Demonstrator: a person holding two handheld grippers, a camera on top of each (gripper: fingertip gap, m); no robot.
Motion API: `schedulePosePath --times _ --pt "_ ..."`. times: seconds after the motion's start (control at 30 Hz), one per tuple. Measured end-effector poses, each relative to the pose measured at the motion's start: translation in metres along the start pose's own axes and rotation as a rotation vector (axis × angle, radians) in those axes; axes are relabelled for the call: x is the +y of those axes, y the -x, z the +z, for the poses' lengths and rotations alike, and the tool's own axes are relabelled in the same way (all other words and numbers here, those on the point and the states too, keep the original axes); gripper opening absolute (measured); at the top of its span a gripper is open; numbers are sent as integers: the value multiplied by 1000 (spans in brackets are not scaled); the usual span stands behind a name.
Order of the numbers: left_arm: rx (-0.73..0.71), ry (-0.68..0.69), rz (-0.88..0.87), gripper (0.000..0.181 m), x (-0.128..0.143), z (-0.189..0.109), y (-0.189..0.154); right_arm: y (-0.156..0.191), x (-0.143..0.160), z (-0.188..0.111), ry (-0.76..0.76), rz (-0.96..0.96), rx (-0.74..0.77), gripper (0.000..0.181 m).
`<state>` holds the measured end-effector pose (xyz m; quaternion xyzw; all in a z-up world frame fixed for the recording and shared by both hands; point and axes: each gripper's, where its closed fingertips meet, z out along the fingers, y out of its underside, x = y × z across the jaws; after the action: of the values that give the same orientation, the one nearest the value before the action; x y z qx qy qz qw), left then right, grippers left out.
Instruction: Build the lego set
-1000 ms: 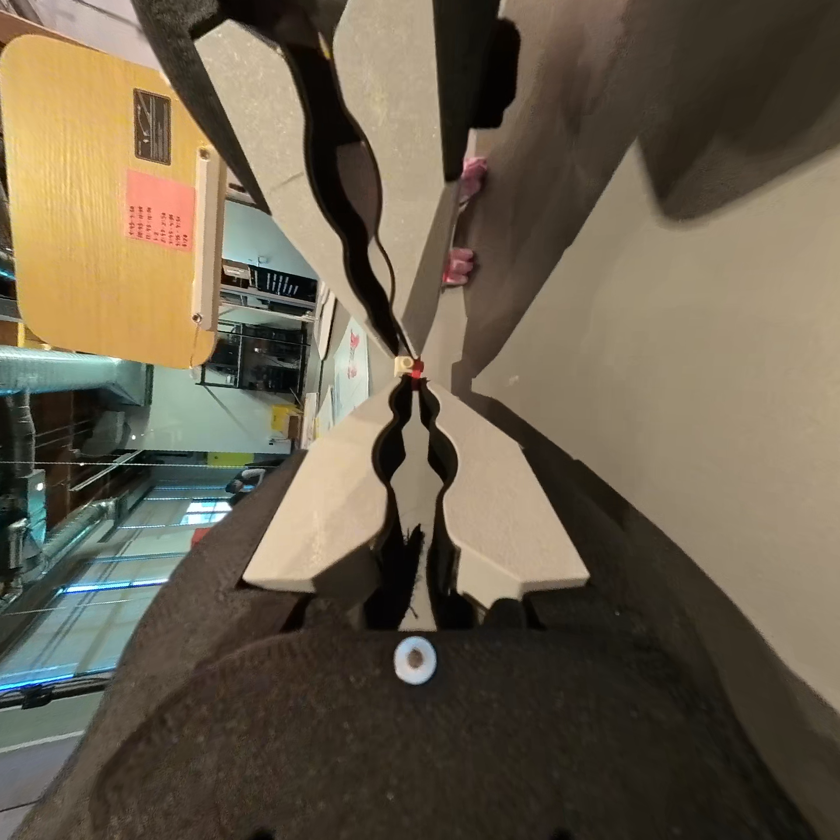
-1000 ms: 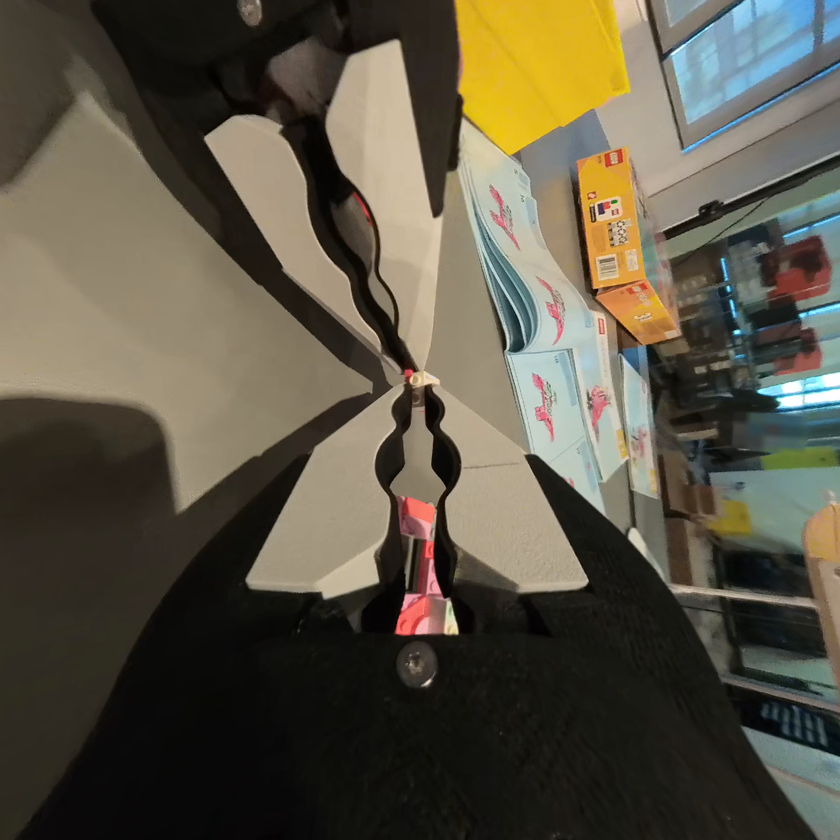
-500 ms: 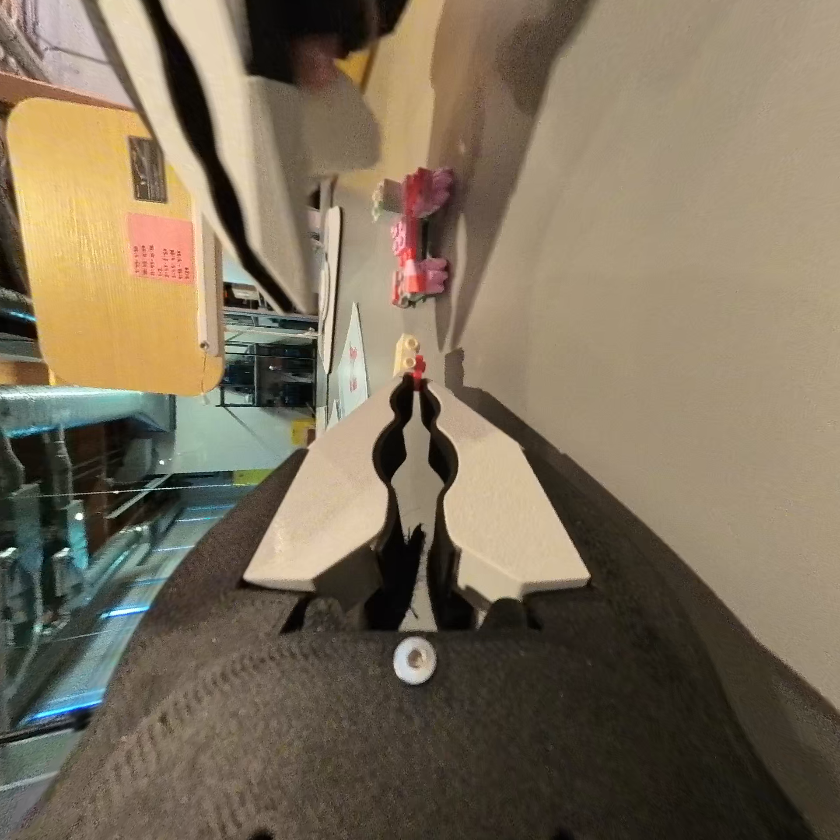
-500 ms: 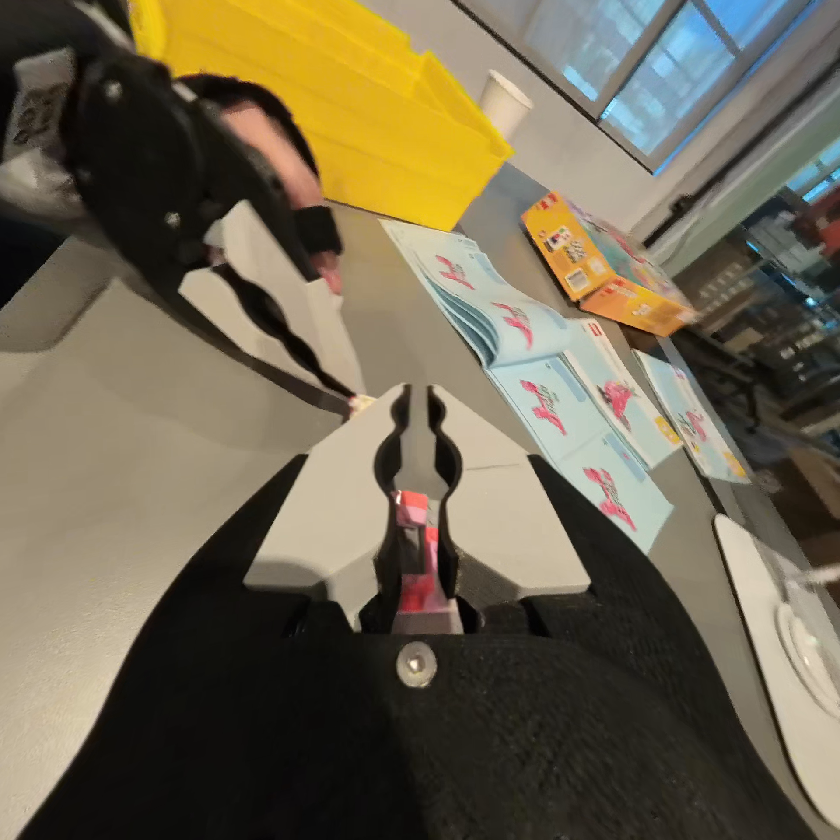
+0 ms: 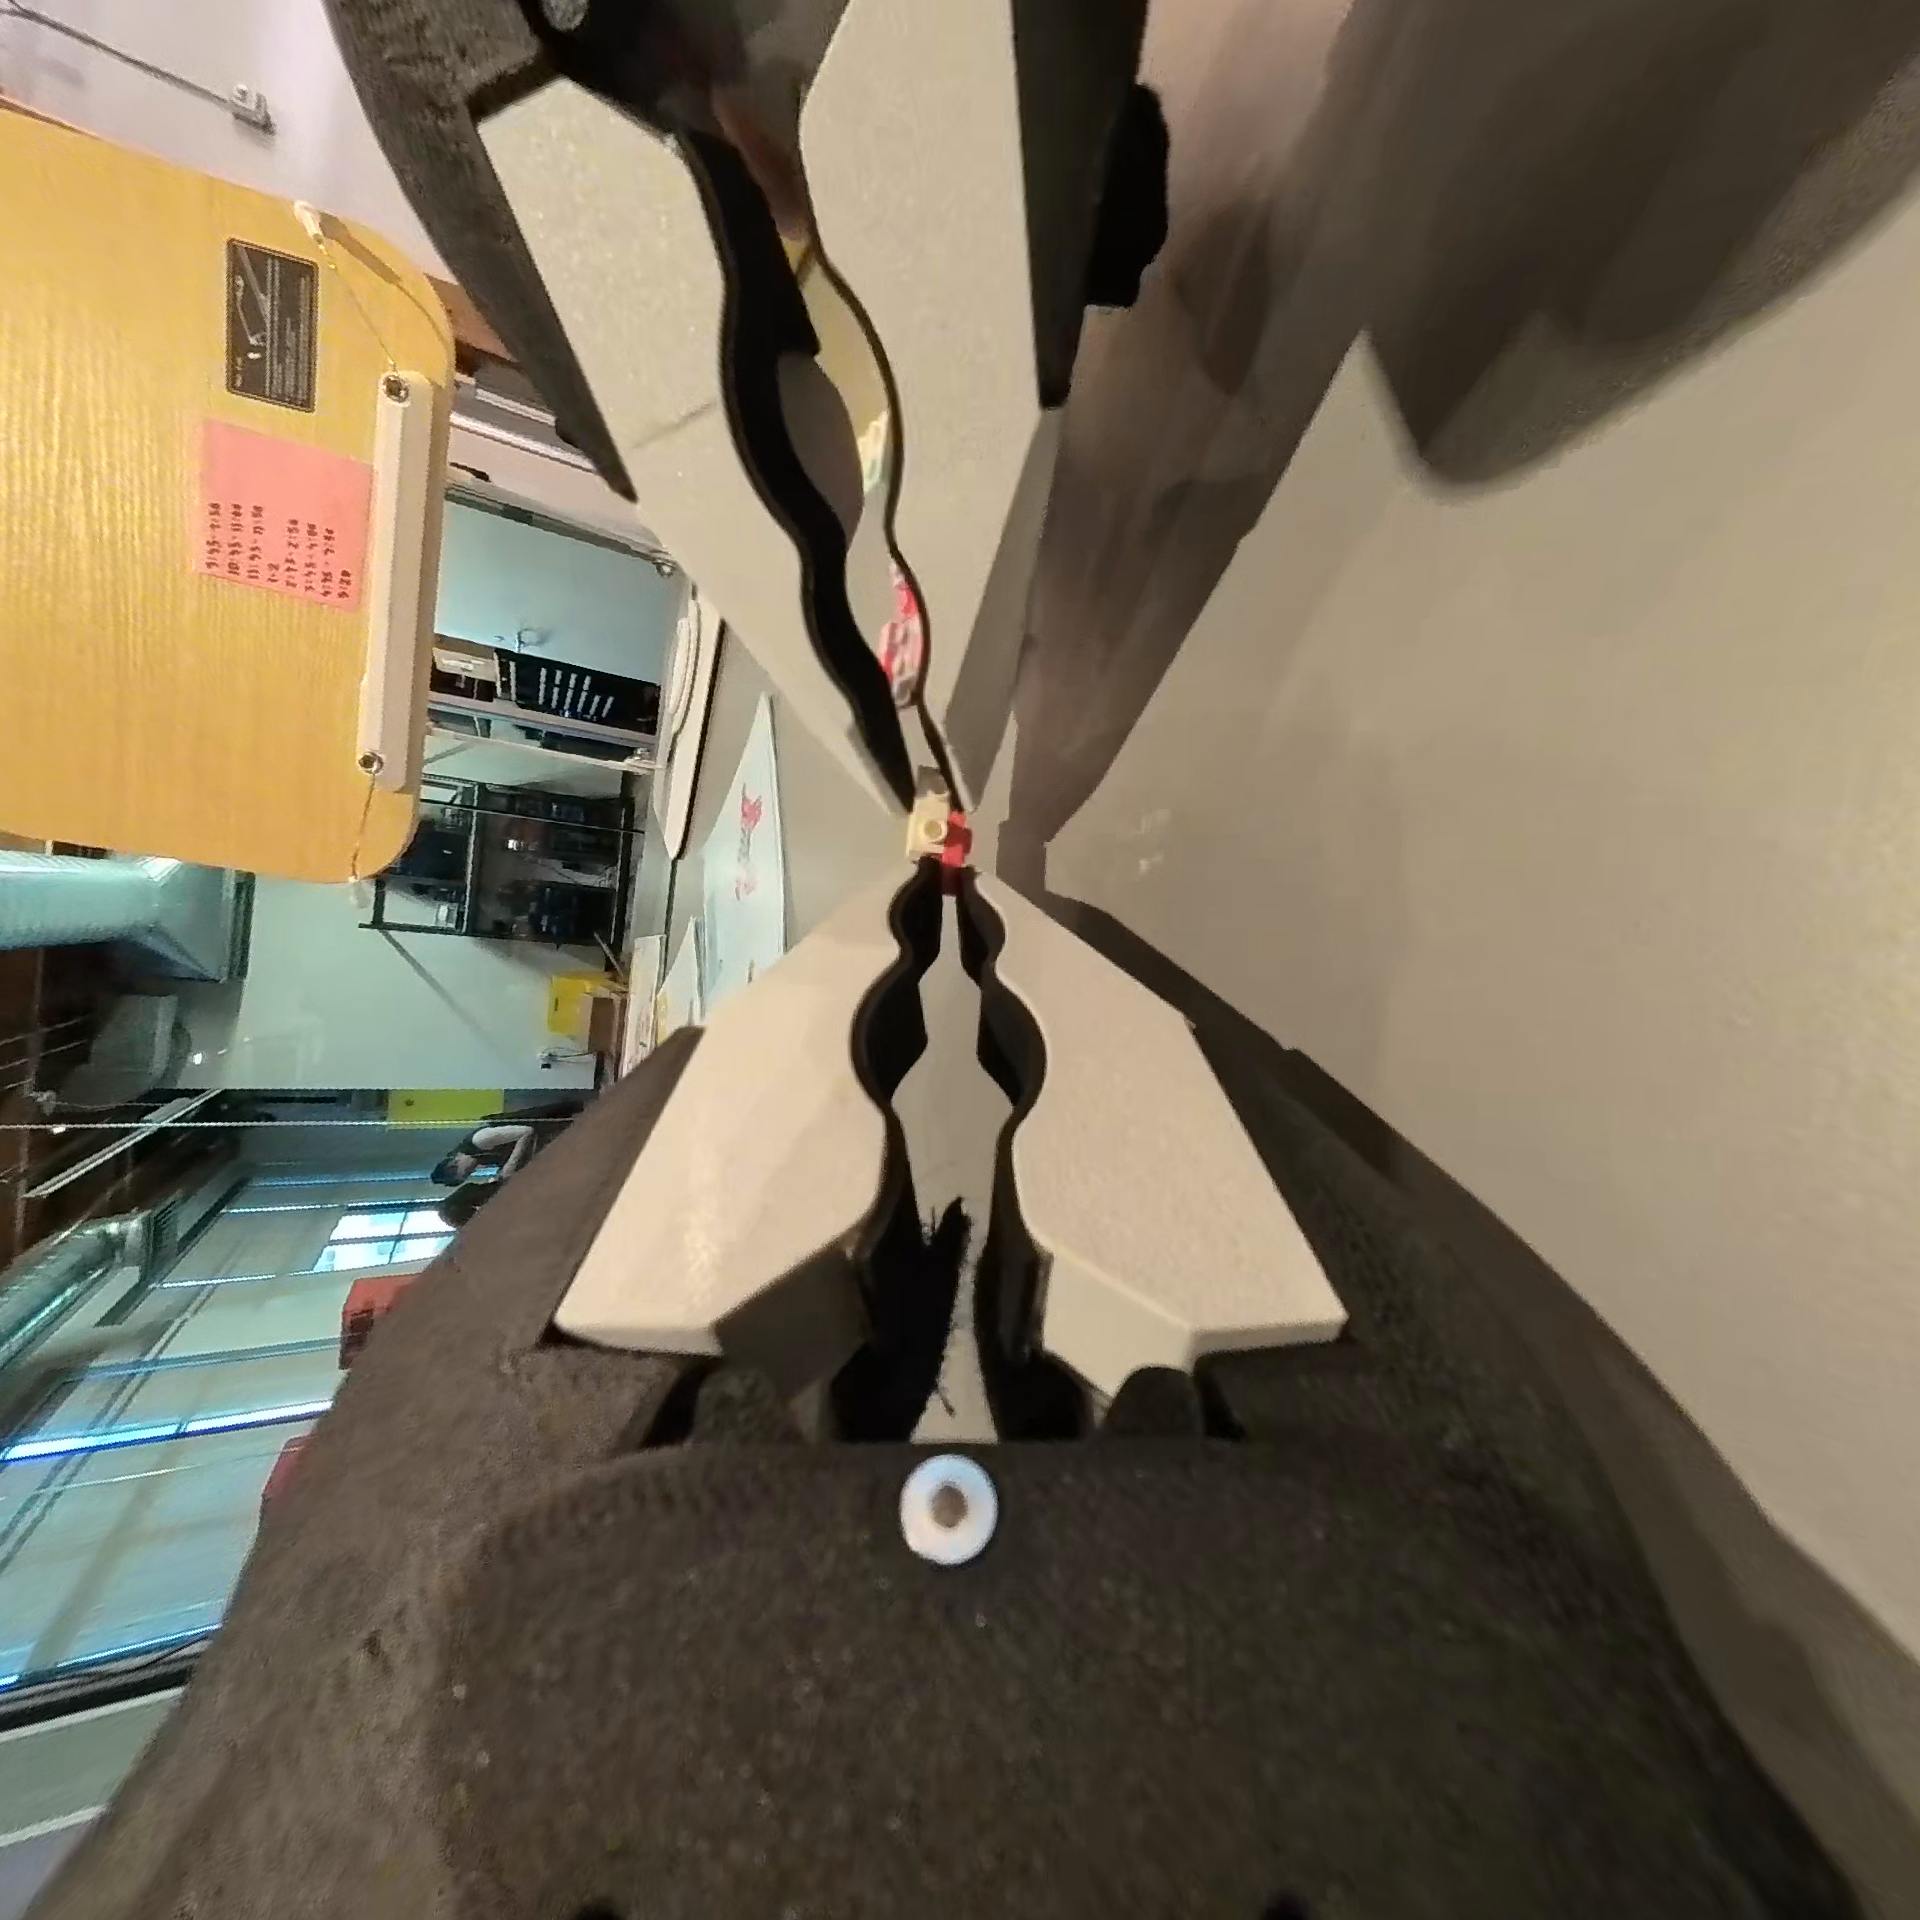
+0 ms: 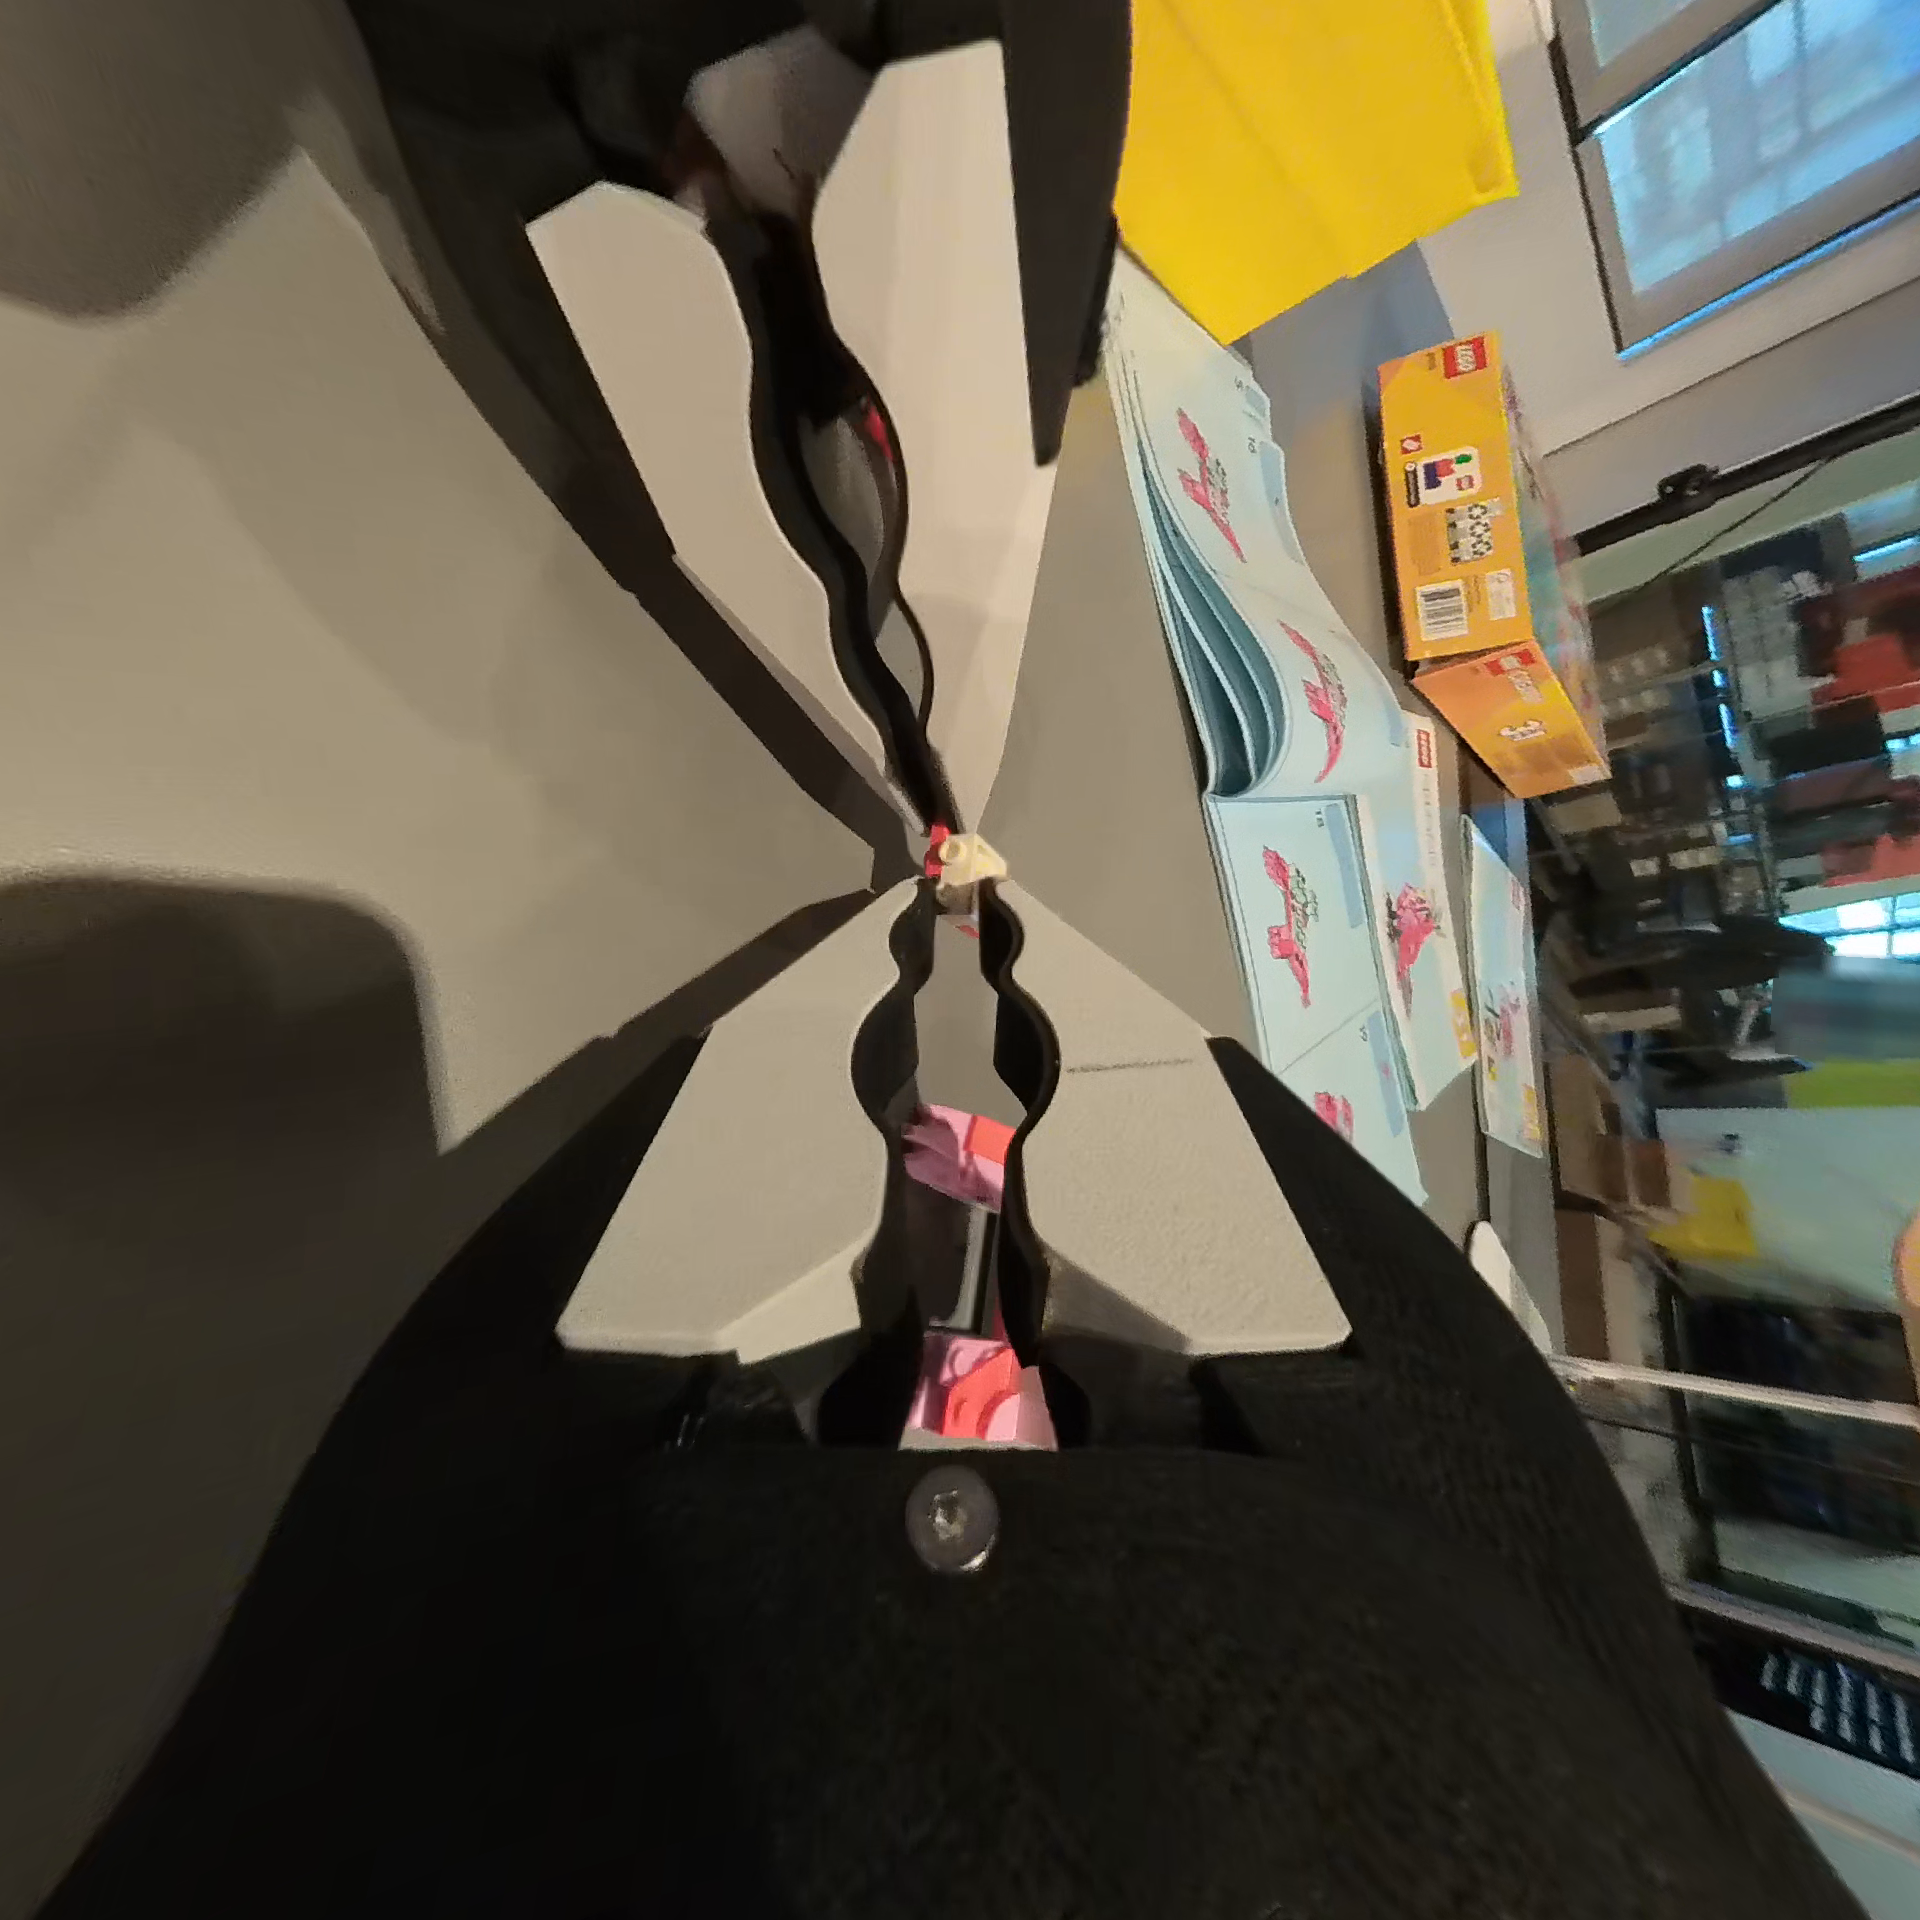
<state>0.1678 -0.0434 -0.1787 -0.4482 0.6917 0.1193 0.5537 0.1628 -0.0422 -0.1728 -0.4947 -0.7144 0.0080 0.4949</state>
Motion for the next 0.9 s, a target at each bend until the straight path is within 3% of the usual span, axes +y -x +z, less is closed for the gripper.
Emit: schedulePosePath --times 0.2,0.33,0.37,0.43,0.53,0.73,0.9 --pt "-73 7 71 3 -1 -2 9 -10 -1 -3 23 50 24 5" --pt "-71 15 179 3 -3 -3 2 -15 -3 -9 -27 152 8 5" --pt "-23 14 224 3 -3 -1 -10 -26 -3 -16 -54 184 56 5" --pt "-71 -4 320 3 -10 -4 -10 -47 -7 -36 -157 298 115 4" --pt "-109 -2 266 3 -9 -3 0 -56 -4 -49 -258 468 95 4" --pt "-164 12 156 3 -4 -4 14 -67 -13 -56 -528 885 -84 4" --pt "-141 -36 -59 3 -6 -6 21 -70 -13 -59 -609 993 -150 5"
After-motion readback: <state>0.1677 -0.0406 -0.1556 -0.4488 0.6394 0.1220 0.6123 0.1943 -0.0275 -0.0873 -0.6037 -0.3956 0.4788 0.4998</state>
